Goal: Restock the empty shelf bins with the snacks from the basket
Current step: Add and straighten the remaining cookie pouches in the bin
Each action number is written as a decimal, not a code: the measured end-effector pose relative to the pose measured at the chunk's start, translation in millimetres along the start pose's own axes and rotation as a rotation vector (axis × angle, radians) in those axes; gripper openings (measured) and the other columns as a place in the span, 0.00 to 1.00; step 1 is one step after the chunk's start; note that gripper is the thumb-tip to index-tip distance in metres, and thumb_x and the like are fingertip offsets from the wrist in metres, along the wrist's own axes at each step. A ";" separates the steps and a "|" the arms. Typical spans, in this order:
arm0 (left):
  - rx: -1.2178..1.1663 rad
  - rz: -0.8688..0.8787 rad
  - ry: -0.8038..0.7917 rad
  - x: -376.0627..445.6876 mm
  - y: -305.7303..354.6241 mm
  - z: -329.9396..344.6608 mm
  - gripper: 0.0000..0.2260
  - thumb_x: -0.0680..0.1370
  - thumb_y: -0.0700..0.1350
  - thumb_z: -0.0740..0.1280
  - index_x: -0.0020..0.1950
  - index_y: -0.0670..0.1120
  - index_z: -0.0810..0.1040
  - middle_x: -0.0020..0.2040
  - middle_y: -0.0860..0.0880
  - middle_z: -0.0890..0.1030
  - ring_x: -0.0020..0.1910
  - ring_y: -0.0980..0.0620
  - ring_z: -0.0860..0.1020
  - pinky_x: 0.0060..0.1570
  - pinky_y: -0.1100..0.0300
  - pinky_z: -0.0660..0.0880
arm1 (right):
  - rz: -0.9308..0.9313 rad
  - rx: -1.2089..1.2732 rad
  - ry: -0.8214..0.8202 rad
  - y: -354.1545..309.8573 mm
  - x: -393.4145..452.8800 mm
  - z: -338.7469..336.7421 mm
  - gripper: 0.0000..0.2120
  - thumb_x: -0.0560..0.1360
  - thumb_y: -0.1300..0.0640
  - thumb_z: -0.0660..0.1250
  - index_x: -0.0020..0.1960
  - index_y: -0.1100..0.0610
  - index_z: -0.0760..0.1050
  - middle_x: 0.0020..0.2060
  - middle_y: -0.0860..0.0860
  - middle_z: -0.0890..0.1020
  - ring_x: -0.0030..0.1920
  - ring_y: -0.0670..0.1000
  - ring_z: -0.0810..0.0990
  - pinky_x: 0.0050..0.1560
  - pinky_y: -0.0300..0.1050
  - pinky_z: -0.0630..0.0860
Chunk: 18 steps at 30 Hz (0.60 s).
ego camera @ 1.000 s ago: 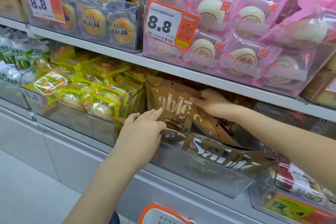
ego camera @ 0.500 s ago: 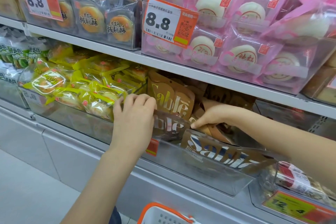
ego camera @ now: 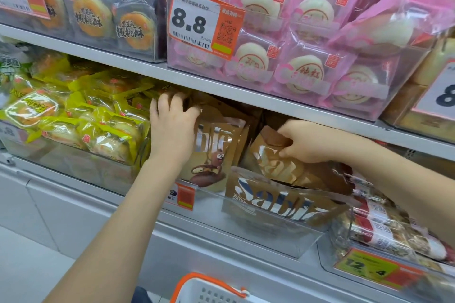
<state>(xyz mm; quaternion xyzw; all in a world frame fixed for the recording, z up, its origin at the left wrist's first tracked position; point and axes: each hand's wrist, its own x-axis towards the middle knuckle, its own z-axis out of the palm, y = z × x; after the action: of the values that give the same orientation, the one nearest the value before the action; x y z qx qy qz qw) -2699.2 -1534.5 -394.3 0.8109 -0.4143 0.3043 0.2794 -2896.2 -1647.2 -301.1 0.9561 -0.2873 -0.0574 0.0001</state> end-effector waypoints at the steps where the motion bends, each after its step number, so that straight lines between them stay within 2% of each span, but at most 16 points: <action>1: -0.017 -0.007 0.000 0.9 -1.7 3.2 0.12 0.67 0.28 0.68 0.48 0.39 0.81 0.51 0.31 0.75 0.55 0.27 0.70 0.57 0.31 0.66 | -0.032 -0.006 -0.044 -2.4 -0.6 -2.1 0.06 0.77 0.57 0.66 0.41 0.53 0.74 0.40 0.46 0.75 0.39 0.47 0.75 0.37 0.40 0.71; 3: -0.088 0.004 -0.003 3.4 -4.2 9.9 0.10 0.69 0.29 0.68 0.48 0.39 0.81 0.51 0.32 0.75 0.54 0.28 0.70 0.55 0.31 0.68 | -0.075 0.032 -0.125 -5.3 -0.4 -2.1 0.08 0.76 0.58 0.66 0.38 0.53 0.74 0.36 0.47 0.77 0.38 0.48 0.77 0.40 0.42 0.74; 5: -0.222 0.014 -0.054 6.4 -5.5 14.6 0.08 0.71 0.32 0.67 0.47 0.40 0.81 0.55 0.33 0.75 0.59 0.28 0.67 0.59 0.33 0.65 | -0.113 0.074 -0.145 -7.8 -0.8 2.5 0.09 0.76 0.58 0.66 0.37 0.51 0.75 0.34 0.45 0.76 0.35 0.45 0.75 0.37 0.39 0.72; 7: -0.349 -0.032 -0.109 10.1 -8.5 17.5 0.07 0.73 0.33 0.66 0.46 0.42 0.82 0.63 0.36 0.72 0.70 0.32 0.60 0.68 0.44 0.57 | -0.132 0.127 -0.126 -6.4 -0.1 9.2 0.04 0.77 0.57 0.66 0.44 0.52 0.79 0.35 0.43 0.76 0.36 0.42 0.74 0.38 0.36 0.69; 9: -0.379 -0.040 -0.118 11.6 -13.1 18.6 0.07 0.74 0.34 0.67 0.47 0.43 0.81 0.68 0.39 0.69 0.74 0.37 0.54 0.70 0.49 0.54 | -0.135 0.144 -0.110 -3.4 -1.6 14.7 0.07 0.76 0.57 0.67 0.53 0.53 0.80 0.40 0.41 0.77 0.41 0.41 0.75 0.41 0.35 0.69; 11: -0.348 0.015 -0.099 9.8 -16.0 17.2 0.09 0.72 0.34 0.69 0.51 0.44 0.81 0.69 0.38 0.69 0.74 0.36 0.53 0.71 0.43 0.55 | -0.123 0.138 -0.119 1.4 -4.9 18.2 0.11 0.75 0.56 0.68 0.57 0.51 0.79 0.45 0.40 0.76 0.45 0.41 0.75 0.46 0.36 0.71; 14: -0.254 0.057 -0.075 3.4 -14.1 11.2 0.24 0.69 0.33 0.71 0.64 0.45 0.75 0.69 0.36 0.67 0.73 0.33 0.54 0.68 0.34 0.56 | -0.092 0.149 -0.171 12.4 -11.6 21.6 0.13 0.74 0.55 0.70 0.58 0.48 0.78 0.50 0.42 0.78 0.49 0.44 0.76 0.54 0.43 0.75; 16: -0.202 0.066 -0.061 -2.4 -9.2 3.7 0.31 0.69 0.31 0.70 0.70 0.46 0.69 0.70 0.36 0.65 0.73 0.33 0.54 0.69 0.35 0.55 | -0.066 0.154 -0.202 20.3 -18.5 20.9 0.13 0.74 0.55 0.70 0.58 0.47 0.77 0.50 0.42 0.79 0.49 0.43 0.76 0.55 0.42 0.75; 18: -0.230 0.087 -0.012 -10.2 -0.1 -6.8 0.30 0.69 0.29 0.67 0.69 0.45 0.70 0.69 0.38 0.66 0.73 0.36 0.56 0.69 0.38 0.59 | -0.038 0.167 -0.209 27.6 -25.2 19.6 0.13 0.73 0.55 0.70 0.57 0.47 0.78 0.49 0.42 0.79 0.48 0.41 0.76 0.54 0.41 0.74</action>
<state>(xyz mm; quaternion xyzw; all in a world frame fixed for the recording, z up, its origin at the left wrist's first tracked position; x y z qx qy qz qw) -2705.7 -1524.6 -397.3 0.7565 -0.4829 0.2619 0.3549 -2934.4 -1655.7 -316.9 0.9470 -0.2712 -0.1324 -0.1104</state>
